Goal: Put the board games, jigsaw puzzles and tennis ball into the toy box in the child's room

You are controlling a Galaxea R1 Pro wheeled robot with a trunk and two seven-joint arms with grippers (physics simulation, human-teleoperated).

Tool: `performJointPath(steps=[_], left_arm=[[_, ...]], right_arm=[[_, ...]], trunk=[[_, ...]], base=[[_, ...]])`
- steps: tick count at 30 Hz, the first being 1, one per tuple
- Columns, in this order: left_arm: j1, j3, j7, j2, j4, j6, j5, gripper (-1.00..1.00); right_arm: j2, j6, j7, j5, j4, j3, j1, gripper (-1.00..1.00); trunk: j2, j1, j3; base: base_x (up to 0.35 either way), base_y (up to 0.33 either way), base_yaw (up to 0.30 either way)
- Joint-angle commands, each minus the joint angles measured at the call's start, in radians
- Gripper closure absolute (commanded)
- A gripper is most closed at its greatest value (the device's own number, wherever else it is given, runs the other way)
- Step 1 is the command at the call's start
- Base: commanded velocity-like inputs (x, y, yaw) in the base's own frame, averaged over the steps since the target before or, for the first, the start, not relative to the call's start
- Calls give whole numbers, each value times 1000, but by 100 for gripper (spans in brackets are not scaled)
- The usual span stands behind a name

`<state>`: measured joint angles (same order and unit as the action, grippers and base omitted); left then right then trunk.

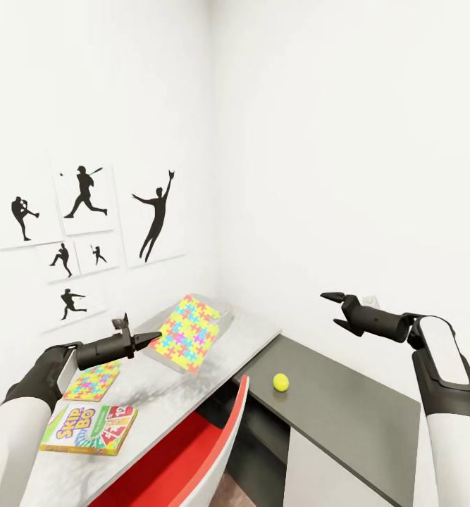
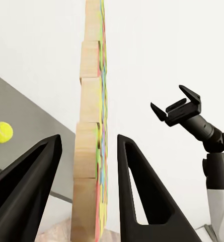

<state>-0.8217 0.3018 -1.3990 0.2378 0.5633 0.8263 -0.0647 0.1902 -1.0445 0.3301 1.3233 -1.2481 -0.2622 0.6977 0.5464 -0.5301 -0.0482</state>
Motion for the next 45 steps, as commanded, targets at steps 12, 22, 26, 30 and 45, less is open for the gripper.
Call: performJointPath(steps=[12,22,26,30,45], left_arm=[[0,0,-4,0,0,8,-1,100],[0,2,-5,1,0,8,-1,100],[0,2,-6,2,2,8,-1,100],[0,2,-6,2,4,8,-1,100],[0,2,-6,2,4,8,-1,100]], right_arm=[[-2,-3,11,10,1,0,1,-100],[0,-3,11,8,3,13,0,-100],[0,-3,10,8,3,14,0,-100],[0,-3,10,8,3,14,0,-100],[-1,-3,10,8,2,15,0,-100]], trunk=[[1,0,18],[1,0,34],[1,0,41],[1,0,47],[1,0,71]], base=[[79,-30,2],[39,60,56],[26,37,67],[38,4,73],[43,-59,75]])
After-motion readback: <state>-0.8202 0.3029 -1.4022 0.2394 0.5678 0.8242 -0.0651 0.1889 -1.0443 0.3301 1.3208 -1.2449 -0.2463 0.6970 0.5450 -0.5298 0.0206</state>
